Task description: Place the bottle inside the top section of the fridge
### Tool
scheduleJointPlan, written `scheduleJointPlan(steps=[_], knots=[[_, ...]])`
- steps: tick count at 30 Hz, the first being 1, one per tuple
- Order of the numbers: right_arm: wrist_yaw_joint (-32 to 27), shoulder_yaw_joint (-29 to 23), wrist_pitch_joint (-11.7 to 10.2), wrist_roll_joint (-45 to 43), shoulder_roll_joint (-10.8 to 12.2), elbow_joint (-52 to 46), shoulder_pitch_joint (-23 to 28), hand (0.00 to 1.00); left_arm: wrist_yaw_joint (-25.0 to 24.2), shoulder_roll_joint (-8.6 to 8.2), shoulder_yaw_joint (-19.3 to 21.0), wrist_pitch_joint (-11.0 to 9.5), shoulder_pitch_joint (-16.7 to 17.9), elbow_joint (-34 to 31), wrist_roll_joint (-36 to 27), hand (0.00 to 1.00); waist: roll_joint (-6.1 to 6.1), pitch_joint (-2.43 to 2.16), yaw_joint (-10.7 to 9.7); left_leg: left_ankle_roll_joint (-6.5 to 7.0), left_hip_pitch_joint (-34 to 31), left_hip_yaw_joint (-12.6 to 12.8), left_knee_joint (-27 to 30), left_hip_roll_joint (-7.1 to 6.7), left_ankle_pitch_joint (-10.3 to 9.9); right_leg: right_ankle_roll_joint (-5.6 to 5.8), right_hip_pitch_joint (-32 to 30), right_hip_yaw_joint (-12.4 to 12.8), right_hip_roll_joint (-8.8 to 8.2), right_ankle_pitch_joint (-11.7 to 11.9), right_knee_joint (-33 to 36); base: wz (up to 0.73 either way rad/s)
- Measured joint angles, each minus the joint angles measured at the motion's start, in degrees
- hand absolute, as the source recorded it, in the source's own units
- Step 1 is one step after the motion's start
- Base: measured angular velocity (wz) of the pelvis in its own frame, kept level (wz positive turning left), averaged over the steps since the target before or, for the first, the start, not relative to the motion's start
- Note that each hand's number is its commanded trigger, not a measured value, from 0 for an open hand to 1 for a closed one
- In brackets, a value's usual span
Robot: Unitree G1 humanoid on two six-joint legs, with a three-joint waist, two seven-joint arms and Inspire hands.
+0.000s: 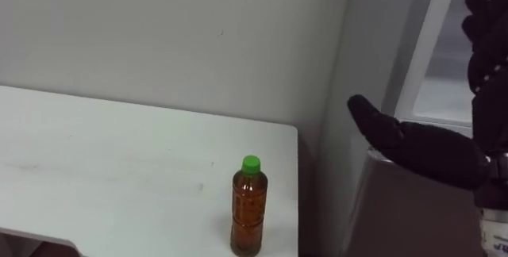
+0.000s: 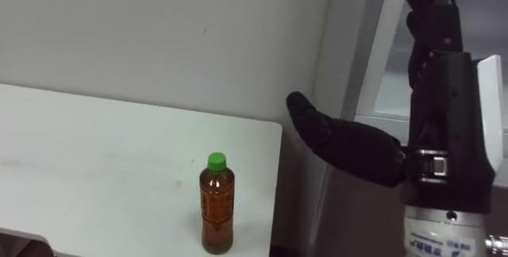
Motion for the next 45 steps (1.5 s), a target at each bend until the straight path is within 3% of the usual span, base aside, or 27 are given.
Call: scheduleJointPlan(steps=[17,26,30,41,45], knots=[[4.9,6.3,0.6,0.0,0.0,4.8,0.0,0.00,0.3,-0.01,-1.6,1.2,-2.1,-0.2,1.6,0.00,0.01,0.00,0.9,-0.02,0.0,-0.1,0.0,0.01,0.0,-0.01,0.1,-0.7,-0.05,0.0,0.0,0.00],[6.7,8.7,0.7,-1.9,0.2,10.3,0.0,0.00,0.4,-0.05,-1.7,1.5,-2.6,-0.4,1.7,0.00,1.16,0.22,1.1,-0.01,0.0,-0.5,0.0,-0.07,0.0,0.01,0.2,-0.7,-0.03,0.1,0.0,0.02],[7.1,9.1,1.9,-2.1,0.3,11.2,0.0,0.00,0.4,-0.15,-1.7,1.6,-2.5,-0.4,1.6,0.00,1.73,0.30,1.1,-0.10,0.0,-1.2,0.0,-0.13,0.1,0.01,0.5,-0.6,0.06,0.0,-0.1,0.09],[10.5,9.5,2.2,-1.4,0.8,17.1,0.0,0.00,0.0,-0.35,-2.5,1.9,-3.0,-0.6,2.0,0.00,1.52,0.18,1.6,-0.27,0.0,-1.6,0.0,-0.15,0.2,0.01,1.0,-0.8,0.18,0.0,-0.9,0.02],[12.1,9.5,3.2,-1.0,1.7,19.4,0.0,0.00,-0.1,-0.32,-2.5,2.2,-3.0,-1.7,2.6,0.00,1.09,0.03,2.5,-0.23,0.0,-1.6,0.0,-0.17,0.3,0.01,1.1,-1.0,0.14,0.0,-0.9,0.01]])
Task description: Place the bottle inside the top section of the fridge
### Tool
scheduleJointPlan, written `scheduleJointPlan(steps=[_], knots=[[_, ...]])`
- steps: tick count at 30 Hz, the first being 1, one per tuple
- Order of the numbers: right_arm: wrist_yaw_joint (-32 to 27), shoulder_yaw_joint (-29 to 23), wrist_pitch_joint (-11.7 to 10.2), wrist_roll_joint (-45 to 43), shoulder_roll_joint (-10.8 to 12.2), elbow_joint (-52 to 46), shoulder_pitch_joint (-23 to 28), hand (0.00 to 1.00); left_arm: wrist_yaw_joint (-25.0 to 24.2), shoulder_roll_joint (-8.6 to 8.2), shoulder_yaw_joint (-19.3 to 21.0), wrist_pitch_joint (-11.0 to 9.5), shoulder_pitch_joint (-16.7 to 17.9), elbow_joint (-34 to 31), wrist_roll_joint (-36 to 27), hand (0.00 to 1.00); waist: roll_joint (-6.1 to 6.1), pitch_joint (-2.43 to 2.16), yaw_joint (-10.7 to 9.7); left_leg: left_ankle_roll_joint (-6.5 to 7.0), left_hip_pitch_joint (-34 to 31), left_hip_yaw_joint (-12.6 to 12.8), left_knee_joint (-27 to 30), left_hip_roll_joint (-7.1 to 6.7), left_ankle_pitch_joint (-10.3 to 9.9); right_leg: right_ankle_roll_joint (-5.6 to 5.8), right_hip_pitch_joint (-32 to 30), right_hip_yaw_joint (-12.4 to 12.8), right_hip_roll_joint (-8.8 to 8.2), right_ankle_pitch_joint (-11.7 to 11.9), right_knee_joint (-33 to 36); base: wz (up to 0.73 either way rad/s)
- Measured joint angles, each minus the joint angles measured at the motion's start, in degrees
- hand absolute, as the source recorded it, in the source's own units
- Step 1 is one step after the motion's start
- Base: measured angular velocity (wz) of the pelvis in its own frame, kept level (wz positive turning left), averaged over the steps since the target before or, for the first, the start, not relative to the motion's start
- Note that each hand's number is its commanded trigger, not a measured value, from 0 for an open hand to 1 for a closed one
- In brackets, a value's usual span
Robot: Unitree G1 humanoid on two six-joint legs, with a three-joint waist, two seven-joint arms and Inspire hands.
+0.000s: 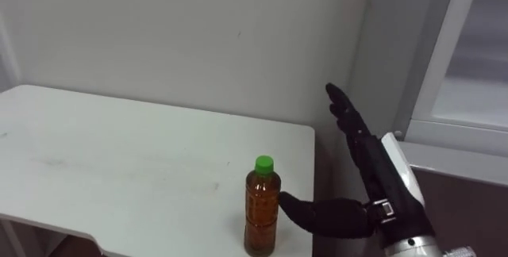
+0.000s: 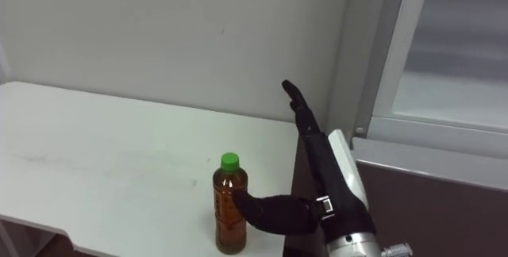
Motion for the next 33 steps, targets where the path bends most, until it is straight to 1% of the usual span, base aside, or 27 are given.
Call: scheduleJointPlan(steps=[4,8,9,12,14,15,16,18,19,23,27,28,29,30,33], knots=[[0.7,0.0,0.1,1.5,0.8,0.5,0.0,0.00,0.0,-0.01,0.0,0.2,0.2,0.0,0.0,0.00,-0.28,0.06,0.0,0.09,0.0,-0.3,0.1,-0.12,0.1,0.01,0.3,-1.2,-0.18,0.0,0.0,0.07],[1.2,0.0,0.2,1.7,0.8,0.9,0.4,0.00,0.0,-0.11,0.0,0.6,0.5,-0.6,0.0,0.00,-0.21,0.09,-0.1,0.21,0.0,-0.9,0.2,-0.44,0.1,0.02,0.6,-1.5,-0.39,0.0,-0.1,0.08],[1.6,0.0,0.8,1.7,0.8,1.2,0.4,0.00,-0.1,-0.22,0.0,0.6,0.5,-0.8,0.0,0.00,-0.12,0.12,0.0,0.27,0.0,-1.0,0.2,-0.51,0.1,0.03,0.6,-1.5,-0.47,0.0,-0.1,0.00],[1.6,1.3,1.2,1.7,0.9,4.2,0.4,0.00,-0.4,-0.25,-0.3,0.6,0.8,-0.8,0.0,0.00,-0.02,0.15,0.0,0.41,0.0,-1.0,0.3,-0.67,0.1,0.04,0.6,-1.4,-0.57,0.0,-0.1,0.00],[2.0,1.8,1.4,1.8,1.0,5.8,0.6,0.00,-0.7,-0.28,-1.0,0.6,0.8,-0.9,0.0,0.00,0.23,0.24,0.0,0.53,-0.3,-1.2,0.5,-0.76,0.0,0.14,0.5,-1.4,-0.61,0.1,-0.1,0.03],[2.2,1.8,1.4,1.8,1.1,6.7,0.6,0.00,-0.9,-0.37,-1.5,0.6,0.8,-0.9,0.1,0.00,0.52,0.18,0.0,0.66,-0.8,-1.5,1.0,-0.79,-0.1,0.25,0.3,-1.4,-0.61,0.1,0.0,0.05],[2.3,1.8,1.7,1.8,1.1,7.1,0.6,0.00,-1.0,-0.39,-2.1,0.7,0.6,-0.9,0.1,0.00,0.83,0.30,0.0,0.72,-1.0,-1.5,1.3,-0.82,-0.1,0.29,0.0,-1.2,-0.65,0.2,0.0,0.04],[2.4,2.2,2.1,1.6,1.3,7.1,0.6,0.00,-1.4,-0.42,-2.9,1.0,0.9,-1.2,0.2,0.00,1.39,0.36,0.1,0.77,-1.2,-1.6,1.3,-0.87,-0.1,0.41,-0.1,-1.2,-0.68,0.2,0.0,0.00],[2.6,2.3,2.1,1.5,1.7,7.1,0.6,0.00,-1.9,-0.43,-3.0,1.7,1.0,-1.7,0.5,0.00,1.68,0.32,0.0,0.82,-1.3,-1.7,1.4,-0.92,-0.1,0.42,-0.1,-1.3,-0.71,0.2,0.0,0.03],[2.9,2.3,2.0,0.3,3.3,8.9,0.6,0.00,-1.9,-0.49,-2.9,1.8,1.0,-2.4,1.9,0.00,2.10,0.14,0.0,0.78,-1.3,-1.8,1.3,-0.93,0.0,0.42,-0.1,-1.2,-0.70,0.2,0.0,0.02],[2.9,3.0,2.6,-0.3,3.3,13.2,1.7,0.00,-1.8,-0.85,-2.9,1.9,1.1,-2.5,1.9,0.00,2.07,0.11,0.0,0.76,-1.2,-1.9,1.3,-0.93,0.1,0.42,-0.1,-1.3,-0.67,0.2,0.0,0.00],[2.9,3.3,3.3,-0.4,3.3,13.5,2.1,0.00,-1.9,-1.05,-2.9,2.0,1.1,-2.4,2.0,0.00,2.06,0.10,0.0,0.76,-1.3,-1.9,1.3,-0.93,0.1,0.42,-0.2,-1.3,-0.67,0.2,0.0,0.00],[2.9,3.4,3.6,-0.4,3.4,13.5,2.2,0.00,-1.9,-1.18,-2.9,2.1,1.1,-2.4,2.2,0.00,2.00,0.07,-0.1,0.76,-1.4,-1.8,1.3,-0.94,0.1,0.42,-0.3,-1.3,-0.69,0.2,0.0,0.00],[2.9,3.3,3.6,-0.3,3.4,13.5,2.6,0.00,-1.9,-1.35,-2.9,2.3,1.1,-2.5,2.3,0.00,2.04,-0.06,-0.1,0.77,-1.8,-1.8,1.4,-0.94,0.1,0.42,-0.5,-1.6,-0.71,0.2,0.0,0.00],[2.6,3.3,3.6,0.7,3.4,13.5,2.7,0.00,-1.9,-1.56,-2.9,2.6,0.9,-2.5,2.3,0.00,2.01,-0.10,-0.2,0.81,-2.6,-1.8,1.8,-0.91,0.1,0.41,-1.0,-1.9,-0.74,0.2,0.1,0.01]])
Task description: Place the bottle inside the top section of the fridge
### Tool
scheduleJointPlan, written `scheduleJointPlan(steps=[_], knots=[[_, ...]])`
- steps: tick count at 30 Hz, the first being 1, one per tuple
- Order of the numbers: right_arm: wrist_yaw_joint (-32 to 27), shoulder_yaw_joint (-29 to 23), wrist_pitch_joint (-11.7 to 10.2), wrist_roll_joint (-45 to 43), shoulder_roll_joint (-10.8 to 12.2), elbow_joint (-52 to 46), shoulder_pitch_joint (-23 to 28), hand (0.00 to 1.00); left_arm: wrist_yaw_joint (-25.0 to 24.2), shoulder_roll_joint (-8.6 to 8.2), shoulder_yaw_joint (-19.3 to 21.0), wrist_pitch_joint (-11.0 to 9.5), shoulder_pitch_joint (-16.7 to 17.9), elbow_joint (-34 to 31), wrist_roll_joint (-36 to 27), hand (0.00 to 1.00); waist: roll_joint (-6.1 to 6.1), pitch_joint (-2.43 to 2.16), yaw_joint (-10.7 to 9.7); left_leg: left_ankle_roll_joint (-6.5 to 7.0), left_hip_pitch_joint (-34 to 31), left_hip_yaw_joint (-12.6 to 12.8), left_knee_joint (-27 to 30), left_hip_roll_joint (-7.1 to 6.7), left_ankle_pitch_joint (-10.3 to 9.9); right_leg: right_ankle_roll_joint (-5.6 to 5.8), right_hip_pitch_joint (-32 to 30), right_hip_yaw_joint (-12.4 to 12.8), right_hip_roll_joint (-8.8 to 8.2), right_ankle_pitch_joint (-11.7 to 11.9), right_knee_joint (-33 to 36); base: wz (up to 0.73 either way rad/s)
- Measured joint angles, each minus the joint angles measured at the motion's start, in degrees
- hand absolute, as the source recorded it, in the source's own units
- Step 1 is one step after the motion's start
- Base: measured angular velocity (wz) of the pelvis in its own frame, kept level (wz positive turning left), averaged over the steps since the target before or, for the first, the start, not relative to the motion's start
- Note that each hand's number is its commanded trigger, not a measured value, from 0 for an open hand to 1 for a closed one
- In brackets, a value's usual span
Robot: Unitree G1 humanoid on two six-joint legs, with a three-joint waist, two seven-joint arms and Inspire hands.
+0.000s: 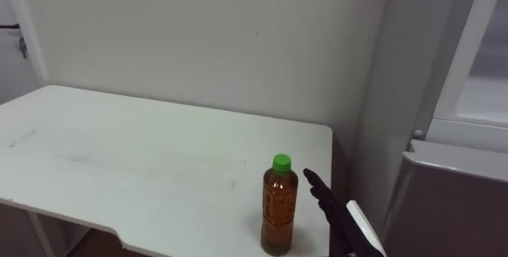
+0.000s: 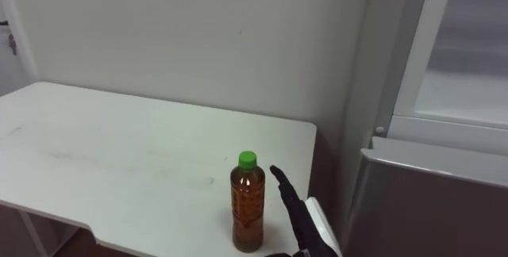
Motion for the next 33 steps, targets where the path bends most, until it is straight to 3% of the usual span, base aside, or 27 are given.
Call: scheduleJointPlan(steps=[12,23,27,33], knots=[[-0.1,0.1,0.2,17.2,0.3,5.6,0.0,0.00,0.0,-0.04,0.0,0.4,0.4,0.0,0.0,0.00,0.18,0.16,0.2,0.17,-0.1,-0.1,0.2,-0.09,0.1,0.00,0.1,-0.7,-0.20,0.0,0.1,0.00],[0.1,0.0,0.3,21.5,0.4,6.2,-0.2,0.00,0.0,-0.23,0.0,0.6,0.1,-0.1,0.0,0.00,0.46,0.35,0.2,0.25,-0.4,-0.8,0.1,-0.39,0.2,0.03,0.0,-0.9,-0.30,0.0,0.1,0.02],[-0.8,-1.4,0.3,27.0,2.0,6.2,-2.4,0.00,0.1,-0.75,0.0,0.5,0.5,-0.1,-0.1,0.00,0.62,0.49,0.2,0.44,-0.2,-0.9,0.1,-0.52,0.3,0.03,0.3,-0.9,-0.43,0.0,0.1,0.03],[-2.9,-2.3,0.1,30.4,2.1,6.2,-5.2,0.00,0.2,-0.84,-0.1,0.4,1.3,-0.3,-0.1,0.00,0.55,0.55,0.3,0.65,0.2,-1.5,0.2,-0.81,0.3,0.11,0.8,-1.0,-0.56,0.0,0.0,0.05]])
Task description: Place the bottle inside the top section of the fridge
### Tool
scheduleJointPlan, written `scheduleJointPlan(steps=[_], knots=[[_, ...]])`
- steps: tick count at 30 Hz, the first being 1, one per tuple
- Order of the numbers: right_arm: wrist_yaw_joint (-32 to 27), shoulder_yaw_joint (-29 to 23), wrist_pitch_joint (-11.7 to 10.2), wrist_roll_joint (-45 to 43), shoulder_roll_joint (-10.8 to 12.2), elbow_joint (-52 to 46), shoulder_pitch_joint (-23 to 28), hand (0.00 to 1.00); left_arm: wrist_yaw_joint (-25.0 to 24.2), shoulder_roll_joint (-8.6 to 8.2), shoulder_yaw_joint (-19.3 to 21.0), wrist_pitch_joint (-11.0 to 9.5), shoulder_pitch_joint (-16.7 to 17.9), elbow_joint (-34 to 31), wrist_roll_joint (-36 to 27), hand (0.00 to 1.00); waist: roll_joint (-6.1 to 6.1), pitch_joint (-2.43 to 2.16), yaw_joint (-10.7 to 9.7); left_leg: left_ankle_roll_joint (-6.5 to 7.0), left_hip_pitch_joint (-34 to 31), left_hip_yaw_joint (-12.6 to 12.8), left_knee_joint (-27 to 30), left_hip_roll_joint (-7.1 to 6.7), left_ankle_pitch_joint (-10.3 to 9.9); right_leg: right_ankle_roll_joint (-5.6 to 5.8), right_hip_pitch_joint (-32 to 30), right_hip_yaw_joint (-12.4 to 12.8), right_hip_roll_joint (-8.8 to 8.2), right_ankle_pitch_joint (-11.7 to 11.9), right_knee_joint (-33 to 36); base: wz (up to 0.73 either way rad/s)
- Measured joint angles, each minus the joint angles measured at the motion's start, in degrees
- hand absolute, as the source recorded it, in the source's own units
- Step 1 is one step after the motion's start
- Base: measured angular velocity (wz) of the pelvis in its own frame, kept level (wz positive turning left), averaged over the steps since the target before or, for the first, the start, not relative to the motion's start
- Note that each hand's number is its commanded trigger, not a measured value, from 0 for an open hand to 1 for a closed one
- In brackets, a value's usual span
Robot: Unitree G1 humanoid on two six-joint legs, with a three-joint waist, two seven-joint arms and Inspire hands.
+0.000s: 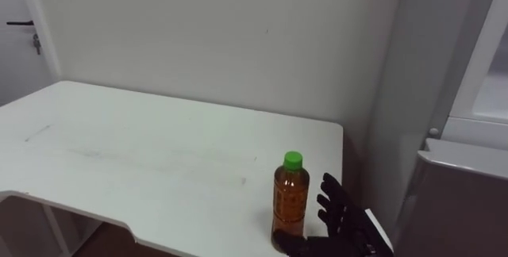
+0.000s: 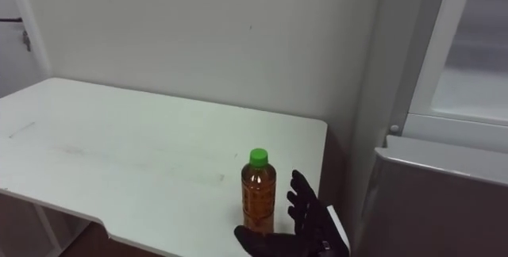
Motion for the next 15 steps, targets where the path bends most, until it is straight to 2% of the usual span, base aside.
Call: scheduleJointPlan(steps=[8,13,15], knots=[[-1.6,0.0,0.0,1.9,0.1,0.0,-3.2,0.00,-0.2,-0.38,-0.2,0.1,0.1,-0.4,0.0,0.00,0.19,0.11,0.5,0.03,-0.3,0.0,0.3,-0.04,0.0,0.17,-0.3,0.0,-0.06,0.1,0.1,0.00],[-3.6,0.2,0.1,3.0,0.3,0.0,-4.3,0.00,0.1,-0.36,-1.2,1.3,0.3,-1.9,-0.3,0.00,0.08,0.07,1.5,0.09,-0.3,0.0,0.3,-0.10,0.1,0.17,-0.2,-0.2,-0.11,0.1,0.2,0.01],[-4.3,0.2,0.3,2.9,0.4,0.0,-4.6,0.00,0.1,-0.31,-1.2,2.1,0.6,-2.8,-0.3,0.00,-0.17,0.06,1.5,0.08,-0.4,-0.6,0.4,-0.21,0.1,0.18,0.0,-1.1,-0.16,0.1,0.2,0.13]])
